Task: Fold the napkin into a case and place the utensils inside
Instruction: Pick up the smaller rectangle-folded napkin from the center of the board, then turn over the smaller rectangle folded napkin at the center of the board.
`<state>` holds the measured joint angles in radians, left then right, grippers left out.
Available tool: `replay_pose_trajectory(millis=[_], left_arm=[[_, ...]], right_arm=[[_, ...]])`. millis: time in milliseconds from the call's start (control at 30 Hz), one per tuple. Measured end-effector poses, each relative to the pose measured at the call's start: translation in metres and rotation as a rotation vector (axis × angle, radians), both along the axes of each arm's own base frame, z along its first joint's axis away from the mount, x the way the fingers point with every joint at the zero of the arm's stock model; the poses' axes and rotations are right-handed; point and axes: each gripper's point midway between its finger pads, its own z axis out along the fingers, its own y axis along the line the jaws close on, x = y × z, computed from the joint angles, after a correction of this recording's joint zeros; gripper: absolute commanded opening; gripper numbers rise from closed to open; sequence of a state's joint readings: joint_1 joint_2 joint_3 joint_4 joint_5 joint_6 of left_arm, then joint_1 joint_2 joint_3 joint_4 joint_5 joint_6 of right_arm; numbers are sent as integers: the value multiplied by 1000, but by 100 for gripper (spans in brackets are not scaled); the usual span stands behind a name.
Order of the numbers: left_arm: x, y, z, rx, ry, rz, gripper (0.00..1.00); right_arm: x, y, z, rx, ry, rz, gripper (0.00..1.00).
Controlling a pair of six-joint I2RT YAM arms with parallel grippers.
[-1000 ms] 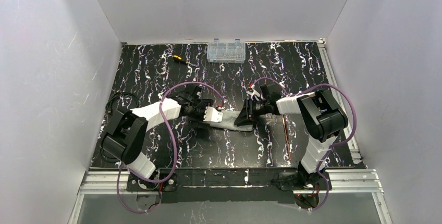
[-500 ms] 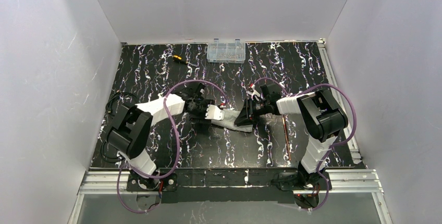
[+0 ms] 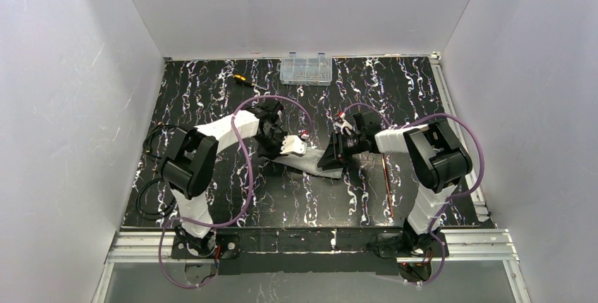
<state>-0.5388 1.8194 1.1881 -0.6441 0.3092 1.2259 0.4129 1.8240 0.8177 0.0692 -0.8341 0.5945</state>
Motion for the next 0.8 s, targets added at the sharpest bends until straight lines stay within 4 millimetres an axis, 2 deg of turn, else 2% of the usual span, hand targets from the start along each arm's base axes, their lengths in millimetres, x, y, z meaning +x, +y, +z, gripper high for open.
replay_pose_trajectory(millis=[267,433,567,700,800], left_arm=[[-22,8,2,45,129,33,0],[-42,11,11,95,286,69,0],[-63,3,32,96,477,114,0],[-102,-5,61,50,693,173,0],[-119,-24,89,-45,869,238,0]], right_arm=[[0,-4,2,-19,-25,9,46],[3,-9,10,-32,-37,13,48],[20,-21,37,-18,-102,-27,49],[36,-42,69,-6,-188,-85,51],[41,-55,90,-32,-251,-106,52]])
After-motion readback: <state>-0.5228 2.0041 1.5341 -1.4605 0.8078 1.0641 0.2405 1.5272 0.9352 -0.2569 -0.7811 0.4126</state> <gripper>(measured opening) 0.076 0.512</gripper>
